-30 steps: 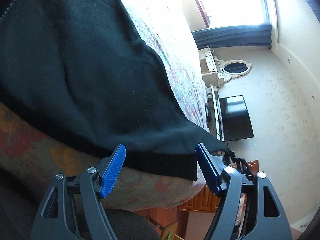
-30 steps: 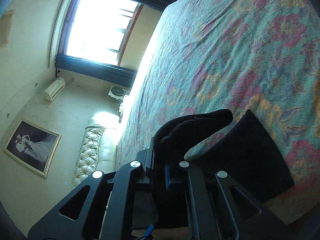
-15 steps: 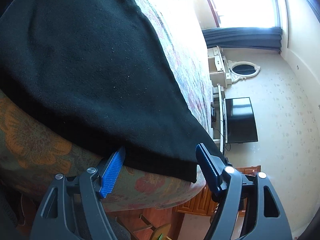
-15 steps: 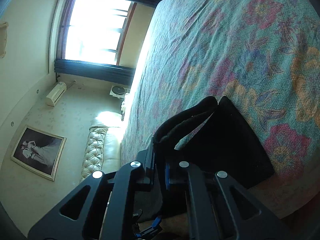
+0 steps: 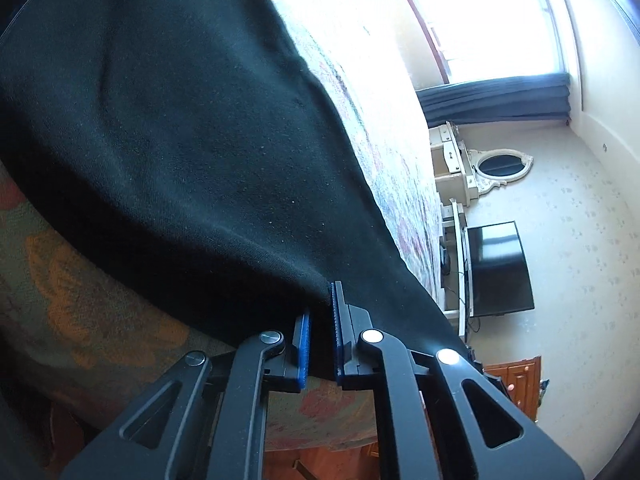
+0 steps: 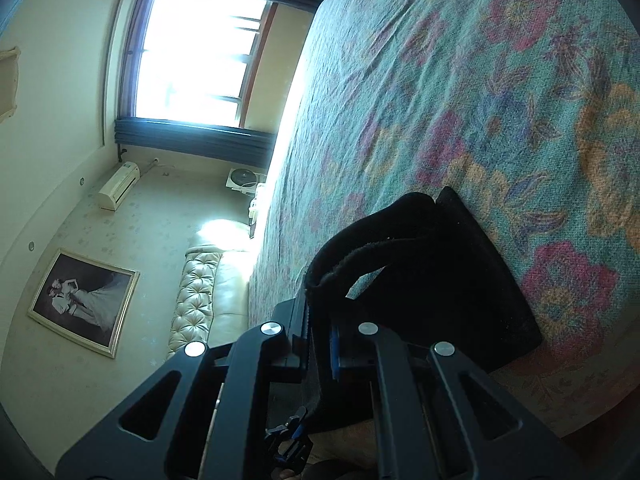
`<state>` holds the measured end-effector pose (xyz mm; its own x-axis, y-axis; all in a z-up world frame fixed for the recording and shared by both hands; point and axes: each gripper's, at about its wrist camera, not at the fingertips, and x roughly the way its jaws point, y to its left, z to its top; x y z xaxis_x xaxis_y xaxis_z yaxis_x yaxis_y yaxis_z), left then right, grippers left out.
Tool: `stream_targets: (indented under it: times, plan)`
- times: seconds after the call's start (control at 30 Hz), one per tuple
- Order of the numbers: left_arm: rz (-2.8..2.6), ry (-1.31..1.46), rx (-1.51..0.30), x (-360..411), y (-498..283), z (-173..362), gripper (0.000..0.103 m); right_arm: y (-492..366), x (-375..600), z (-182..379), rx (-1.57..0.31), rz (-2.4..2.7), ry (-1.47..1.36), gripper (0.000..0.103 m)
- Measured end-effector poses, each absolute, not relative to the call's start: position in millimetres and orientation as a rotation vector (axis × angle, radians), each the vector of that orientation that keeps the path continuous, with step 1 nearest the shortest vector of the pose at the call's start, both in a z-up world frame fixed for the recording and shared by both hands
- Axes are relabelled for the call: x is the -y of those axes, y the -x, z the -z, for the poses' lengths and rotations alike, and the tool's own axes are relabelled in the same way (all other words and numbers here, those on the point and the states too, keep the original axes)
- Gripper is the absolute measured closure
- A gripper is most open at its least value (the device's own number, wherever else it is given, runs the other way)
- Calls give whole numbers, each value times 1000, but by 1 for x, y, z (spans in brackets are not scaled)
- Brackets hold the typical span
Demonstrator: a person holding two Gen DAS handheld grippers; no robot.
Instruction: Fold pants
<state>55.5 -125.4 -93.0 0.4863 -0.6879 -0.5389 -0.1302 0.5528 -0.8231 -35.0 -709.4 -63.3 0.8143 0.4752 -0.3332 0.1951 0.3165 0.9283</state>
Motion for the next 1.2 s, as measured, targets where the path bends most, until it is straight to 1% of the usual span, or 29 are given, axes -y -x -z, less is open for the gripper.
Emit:
stream_targets:
  times: [0.17,0.37,0.47,0.5,0.53,0.57,0.63,0.73,0.77,0.8,0.83,0.87,0.9,1.0,1.03,1.1,1.2]
  plan:
    - [414,867,-1019,129,-43,78,94,51,714,76,-662,-177,-1229,96]
    - [388,893,-1114,128,-44,107,94,68,720,128,-782,-71,-1233,95]
    - [401,859,-1110,129,-45,101,93,73,725,139,-787,-106,-1287,92]
    - [413,846,-1117,132,-45,97,93,75,727,135,-784,-101,-1277,87]
    - [425,837,-1125,135,-44,94,92,77,731,128,-772,-91,-1255,76]
    - [446,835,-1132,139,-45,90,90,79,736,120,-755,-80,-1227,69]
    - [490,812,-1147,142,-42,86,90,81,744,103,-749,-42,-1141,35]
    - [557,723,-1120,146,-37,73,90,76,752,92,-764,-25,-1055,34]
    - [577,687,-1098,146,-36,66,85,71,754,93,-769,-40,-1048,34]
    - [592,649,-1068,147,-36,59,70,66,755,95,-773,-55,-1051,34]
    - [596,616,-1029,145,-38,52,63,61,757,98,-779,-65,-1062,34]
    - [589,599,-988,139,-40,46,52,55,756,102,-789,-76,-1078,34]
    - [569,597,-958,130,-41,44,47,49,755,108,-802,-96,-1095,33]
    - [487,651,-961,102,-54,52,47,37,747,117,-823,-163,-1107,25]
    - [456,667,-982,93,-58,58,47,35,747,115,-830,-173,-1098,23]
    - [406,707,-1008,78,-62,70,47,29,739,114,-861,-241,-1097,23]
    - [416,767,-1003,66,-59,81,47,22,722,112,-916,-271,-1007,24]
